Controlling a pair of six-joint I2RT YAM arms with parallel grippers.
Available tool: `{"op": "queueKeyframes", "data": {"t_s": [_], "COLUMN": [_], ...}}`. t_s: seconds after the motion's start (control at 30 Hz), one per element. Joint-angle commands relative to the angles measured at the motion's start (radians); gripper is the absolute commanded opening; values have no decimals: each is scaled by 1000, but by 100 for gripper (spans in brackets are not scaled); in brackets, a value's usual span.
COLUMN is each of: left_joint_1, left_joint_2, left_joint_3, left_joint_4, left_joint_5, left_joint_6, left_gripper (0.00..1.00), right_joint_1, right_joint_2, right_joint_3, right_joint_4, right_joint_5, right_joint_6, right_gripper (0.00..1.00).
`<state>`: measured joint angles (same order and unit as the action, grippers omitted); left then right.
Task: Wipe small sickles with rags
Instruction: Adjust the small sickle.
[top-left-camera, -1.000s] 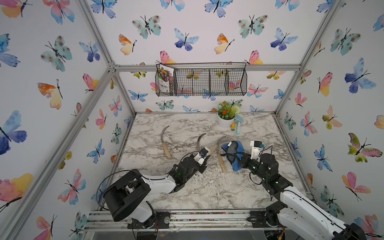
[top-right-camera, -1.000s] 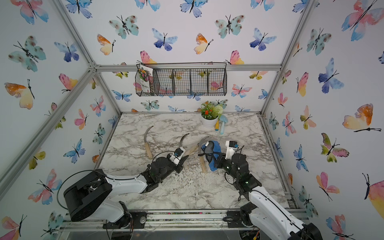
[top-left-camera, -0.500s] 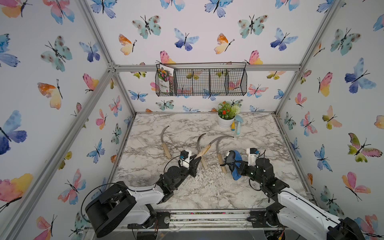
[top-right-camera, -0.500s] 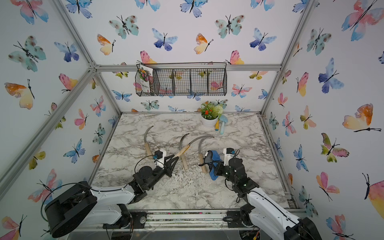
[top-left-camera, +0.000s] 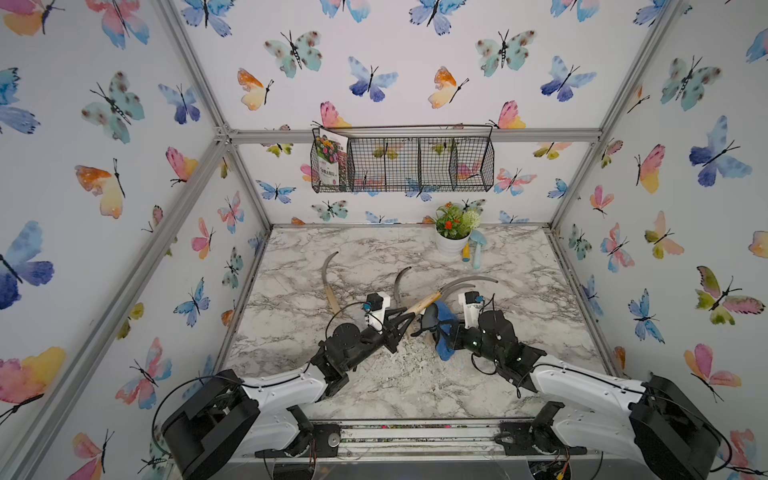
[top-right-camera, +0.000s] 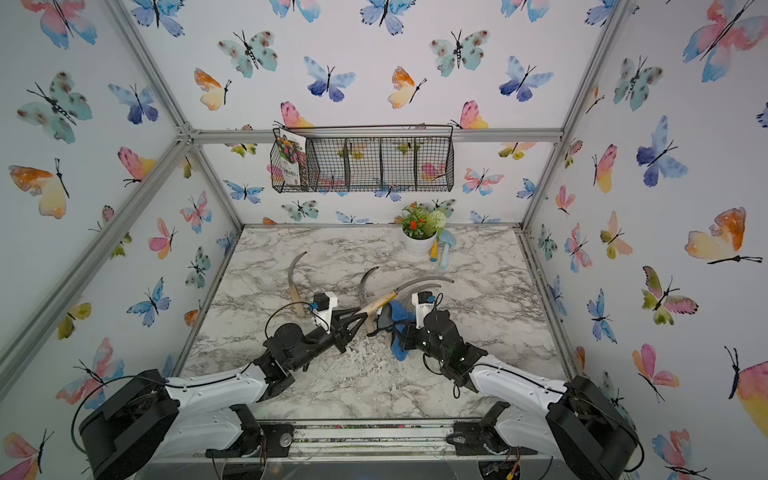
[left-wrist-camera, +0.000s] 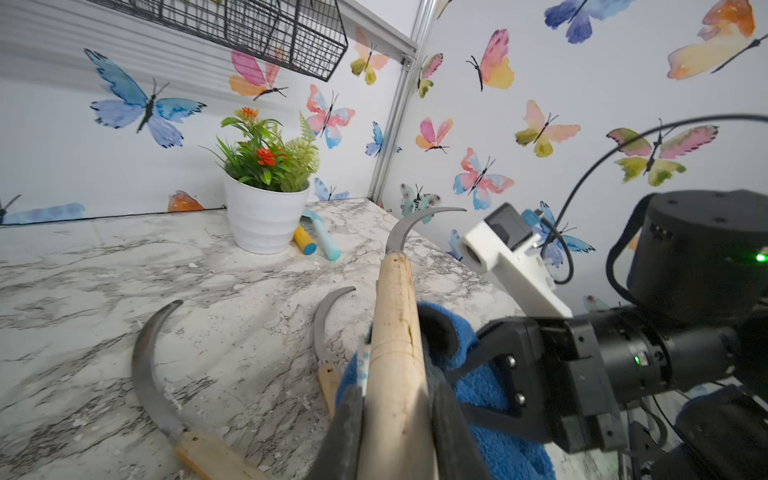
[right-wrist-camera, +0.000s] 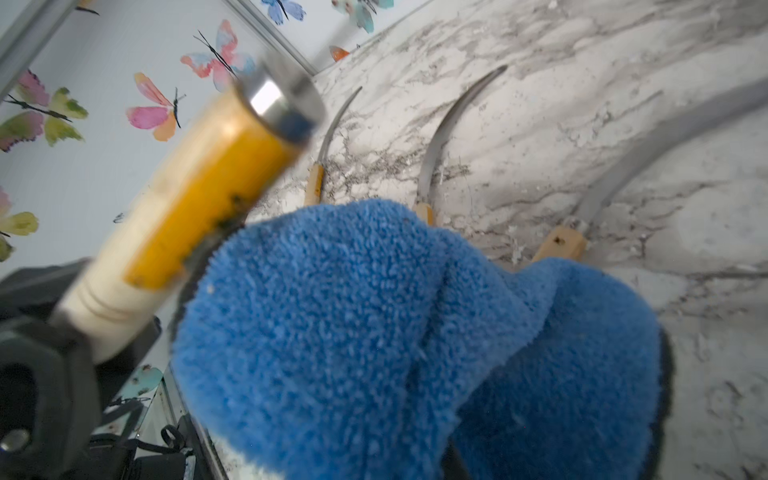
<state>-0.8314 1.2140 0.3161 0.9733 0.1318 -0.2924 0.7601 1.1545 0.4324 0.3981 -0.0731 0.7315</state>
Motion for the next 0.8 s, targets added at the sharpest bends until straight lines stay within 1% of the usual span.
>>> {"op": "queueKeyframes", "data": {"t_s": [0.0, 0.1, 0.3, 0.47, 0.77], "left_joint_1": [-2, -11, -48, -86, -92], "left_joint_2": [18, 44, 101, 126, 184], "left_joint_3": [27, 56, 108, 142, 186], "left_joint_4": [9, -17, -49, -97, -125], "left_joint_5": [147, 199, 250, 238, 249], "left_joint_6": [12, 21, 36, 61, 59], "left_gripper": [0, 0, 0, 0, 0], "right_joint_1": [4, 4, 4, 4, 14], "right_joint_2": [-2, 4, -1, 31, 97], "right_joint_3": [61, 110, 185, 236, 313], "right_joint_4": [13, -17, -77, -93, -99], "right_joint_5": [55, 58, 83, 67, 22], "right_joint_6": [-22, -42, -79, -102, -127], "right_gripper": [2, 2, 2, 2, 2]}}
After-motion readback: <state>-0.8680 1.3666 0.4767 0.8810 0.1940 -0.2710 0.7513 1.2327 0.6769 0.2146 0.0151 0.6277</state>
